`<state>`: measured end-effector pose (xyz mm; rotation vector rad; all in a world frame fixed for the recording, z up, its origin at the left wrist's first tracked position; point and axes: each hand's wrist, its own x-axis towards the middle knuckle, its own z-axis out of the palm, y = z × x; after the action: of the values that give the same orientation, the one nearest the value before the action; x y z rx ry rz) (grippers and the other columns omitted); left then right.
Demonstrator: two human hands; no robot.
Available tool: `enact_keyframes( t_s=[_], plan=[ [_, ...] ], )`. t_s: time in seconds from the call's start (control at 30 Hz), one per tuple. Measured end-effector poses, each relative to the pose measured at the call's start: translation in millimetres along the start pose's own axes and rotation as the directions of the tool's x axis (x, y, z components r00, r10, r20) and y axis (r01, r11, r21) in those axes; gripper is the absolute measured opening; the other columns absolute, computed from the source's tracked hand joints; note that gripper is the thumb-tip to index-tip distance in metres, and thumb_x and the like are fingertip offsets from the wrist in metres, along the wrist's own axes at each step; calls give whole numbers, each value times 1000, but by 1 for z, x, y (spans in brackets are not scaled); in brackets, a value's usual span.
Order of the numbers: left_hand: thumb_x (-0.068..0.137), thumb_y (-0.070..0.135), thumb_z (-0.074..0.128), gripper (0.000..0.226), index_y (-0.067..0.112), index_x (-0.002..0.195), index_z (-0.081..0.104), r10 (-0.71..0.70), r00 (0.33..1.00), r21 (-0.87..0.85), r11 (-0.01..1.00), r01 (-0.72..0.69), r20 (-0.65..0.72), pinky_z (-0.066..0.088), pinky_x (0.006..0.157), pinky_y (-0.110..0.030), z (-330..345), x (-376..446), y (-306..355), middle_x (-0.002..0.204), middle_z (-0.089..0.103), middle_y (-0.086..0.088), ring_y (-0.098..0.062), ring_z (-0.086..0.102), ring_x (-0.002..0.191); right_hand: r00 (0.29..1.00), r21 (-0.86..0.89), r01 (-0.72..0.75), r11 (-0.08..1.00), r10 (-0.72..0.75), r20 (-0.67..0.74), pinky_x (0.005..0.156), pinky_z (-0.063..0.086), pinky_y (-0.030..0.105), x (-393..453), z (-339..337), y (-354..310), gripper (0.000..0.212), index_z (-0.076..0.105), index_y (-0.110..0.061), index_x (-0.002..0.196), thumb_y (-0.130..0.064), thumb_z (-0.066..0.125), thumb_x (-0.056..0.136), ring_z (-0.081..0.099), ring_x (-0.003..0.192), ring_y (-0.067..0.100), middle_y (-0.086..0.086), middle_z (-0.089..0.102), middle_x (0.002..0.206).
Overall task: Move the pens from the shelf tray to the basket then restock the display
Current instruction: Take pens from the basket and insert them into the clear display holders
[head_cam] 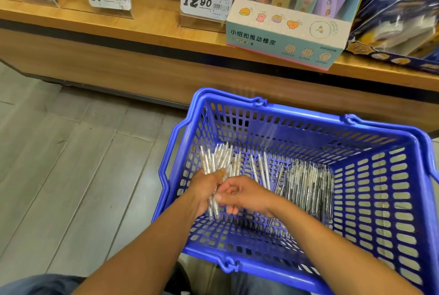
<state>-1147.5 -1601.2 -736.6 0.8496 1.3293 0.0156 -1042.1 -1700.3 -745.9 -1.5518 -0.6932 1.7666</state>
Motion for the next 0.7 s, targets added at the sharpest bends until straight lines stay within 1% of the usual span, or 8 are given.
enact_keyframes(
  t_s=[0.03, 0.1, 0.17, 0.23, 0.33, 0.5, 0.6, 0.7],
  plan=[
    [93, 25, 67, 77, 9, 153, 22, 3, 1000, 15, 1000, -3, -17, 48, 101, -42, -1, 4, -2, 142, 51, -13, -27, 56, 122, 999, 74, -45, 996, 45, 4, 64, 54, 23, 4, -10, 3, 22, 66, -13, 97, -34, 69, 89, 66, 68, 13, 2, 72, 84],
    [94, 21, 67, 75, 7, 152, 23, 2, 999, 33, 999, 0, -32, 55, 82, -36, -1, 3, 0, 108, 66, -11, -21, 64, 94, 972, 129, -143, 981, 164, -167, 81, 57, 32, 15, -29, 16, 20, 65, -9, 101, -28, 62, 93, 67, 80, 17, 5, 70, 98],
    [94, 18, 67, 75, 6, 153, 22, -3, 1000, 35, 999, 4, -23, 53, 63, -28, -1, 5, 0, 85, 62, -5, -14, 58, 71, 847, -129, -294, 947, 196, -493, 91, 55, 39, 28, -45, 36, 14, 64, -7, 102, -18, 60, 96, 66, 94, 24, 4, 66, 108],
    [93, 17, 68, 80, 7, 154, 18, -4, 1000, 59, 998, 4, -13, 53, 58, -24, 0, 4, 0, 83, 62, -3, -12, 56, 67, 743, -322, -467, 823, 168, -648, 85, 55, 38, 35, -52, 51, 22, 59, -3, 115, -13, 59, 95, 65, 98, 29, 12, 65, 113],
    [92, 18, 70, 72, 2, 149, 29, -4, 1000, 67, 998, 4, 4, 54, 54, -20, 0, 8, -2, 76, 61, -2, -12, 56, 62, 712, -409, -564, 718, 172, -681, 81, 56, 37, 39, -51, 63, 35, 52, -3, 126, -8, 58, 93, 64, 99, 31, 16, 63, 114],
    [87, 22, 76, 73, -1, 145, 39, -7, 1000, 77, 997, 6, 14, 52, 62, -26, 1, 9, -4, 82, 63, -6, -12, 59, 64, 678, -457, -635, 623, 167, -715, 71, 55, 33, 49, -45, 68, 26, 57, -1, 119, -4, 57, 92, 66, 94, 29, 16, 65, 108],
    [85, 21, 78, 81, -2, 148, 33, -16, 1000, 69, 997, 15, 24, 52, 64, -27, 1, 10, -4, 83, 64, -5, -12, 59, 63, 663, -443, -660, 607, 193, -723, 65, 53, 31, 51, -44, 69, 26, 59, -1, 116, -4, 59, 90, 67, 92, 29, 15, 66, 106],
    [84, 21, 78, 78, -3, 146, 38, -21, 999, 51, 999, 19, 29, 51, 61, -27, 2, 11, -3, 84, 64, -5, -13, 59, 64, 694, -432, -640, 635, 238, -680, 62, 52, 29, 50, -43, 69, 18, 60, -4, 106, -11, 61, 89, 65, 83, 26, 11, 65, 95]
  ],
)
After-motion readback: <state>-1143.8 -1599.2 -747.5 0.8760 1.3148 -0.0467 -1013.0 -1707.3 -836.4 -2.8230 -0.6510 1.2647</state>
